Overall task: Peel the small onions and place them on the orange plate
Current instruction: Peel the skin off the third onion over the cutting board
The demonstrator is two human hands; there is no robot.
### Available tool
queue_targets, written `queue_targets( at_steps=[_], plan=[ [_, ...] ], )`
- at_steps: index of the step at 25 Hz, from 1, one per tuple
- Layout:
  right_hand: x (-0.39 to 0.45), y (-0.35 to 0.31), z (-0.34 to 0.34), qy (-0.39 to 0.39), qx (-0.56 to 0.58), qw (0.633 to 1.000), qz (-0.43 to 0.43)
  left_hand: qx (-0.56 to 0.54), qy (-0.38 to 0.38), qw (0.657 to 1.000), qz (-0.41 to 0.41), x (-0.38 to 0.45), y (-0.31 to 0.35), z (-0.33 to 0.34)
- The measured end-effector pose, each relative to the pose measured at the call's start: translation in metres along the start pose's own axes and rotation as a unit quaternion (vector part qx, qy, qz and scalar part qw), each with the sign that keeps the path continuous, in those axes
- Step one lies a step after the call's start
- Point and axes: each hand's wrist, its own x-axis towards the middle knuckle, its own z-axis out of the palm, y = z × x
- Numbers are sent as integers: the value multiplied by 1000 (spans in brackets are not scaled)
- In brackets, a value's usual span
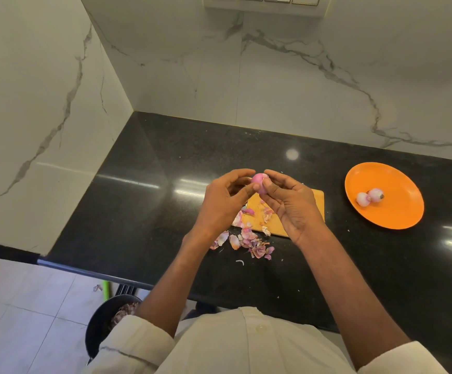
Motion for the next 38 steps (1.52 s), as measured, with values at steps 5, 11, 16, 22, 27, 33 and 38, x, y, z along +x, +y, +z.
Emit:
queue_targets(
  at_steps=[5, 11, 16, 22, 27, 33, 38],
  plan=[
    [-5, -9, -9, -12, -29, 999, -35, 12, 1, 999, 39, 1, 6, 8],
    [-10, -21, -18, -5, -165, 981, -97, 86, -19, 990, 108, 6, 22, 13],
    [-14, -27, -17, -18, -198, 971, -135, 177, 63, 968, 167, 5, 26, 29],
    [-13, -24, -18, -36, -166, 973, -154, 162, 120, 965, 168, 4, 28, 37],
    [-9, -22, -24, -36, -120, 977, -173, 37, 105, 986, 122, 5, 34, 37],
    [-7, -20, -27, -65, -85, 983, -149, -33, 89, 989, 112, 4, 30, 29],
    [-7, -16, -23, -103, -10, 988, -114, -100, 162, 981, 37, -2, 33, 31]
  ],
)
